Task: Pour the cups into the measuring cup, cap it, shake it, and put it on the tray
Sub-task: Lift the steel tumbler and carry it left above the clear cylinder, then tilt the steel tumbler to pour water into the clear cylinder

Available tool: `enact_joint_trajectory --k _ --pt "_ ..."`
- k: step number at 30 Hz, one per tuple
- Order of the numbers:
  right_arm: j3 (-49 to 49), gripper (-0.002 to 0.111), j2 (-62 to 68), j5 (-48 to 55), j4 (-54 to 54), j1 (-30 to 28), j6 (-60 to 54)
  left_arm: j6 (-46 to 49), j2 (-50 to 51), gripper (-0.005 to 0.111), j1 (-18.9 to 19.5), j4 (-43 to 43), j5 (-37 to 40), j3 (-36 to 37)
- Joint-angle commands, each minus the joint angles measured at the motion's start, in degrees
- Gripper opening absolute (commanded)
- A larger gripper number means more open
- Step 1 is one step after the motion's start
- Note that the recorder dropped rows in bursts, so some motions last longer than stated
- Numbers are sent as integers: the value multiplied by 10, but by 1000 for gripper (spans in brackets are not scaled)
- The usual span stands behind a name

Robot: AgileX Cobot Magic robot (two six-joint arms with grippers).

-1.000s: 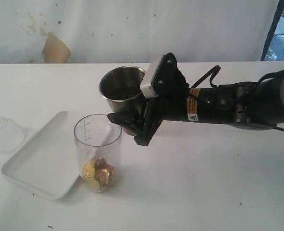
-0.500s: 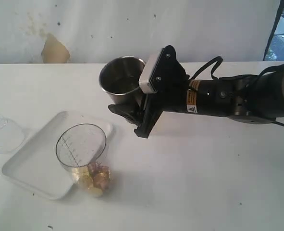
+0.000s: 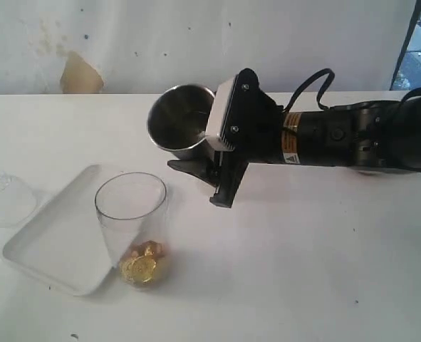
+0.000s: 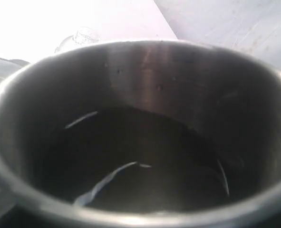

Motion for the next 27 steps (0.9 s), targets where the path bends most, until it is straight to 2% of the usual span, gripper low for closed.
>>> enact_joint_trajectory --k 1,12,27 --pt "-7 0 -10 -20 14 2 -29 0 -2 0 -5 -4 -2 3" --pt "-7 0 -10 -21 17 18 -93 0 -2 0 -5 -4 -2 3" --pt "-31 0 -7 -6 13 24 -95 0 -2 0 -5 -4 -2 3"
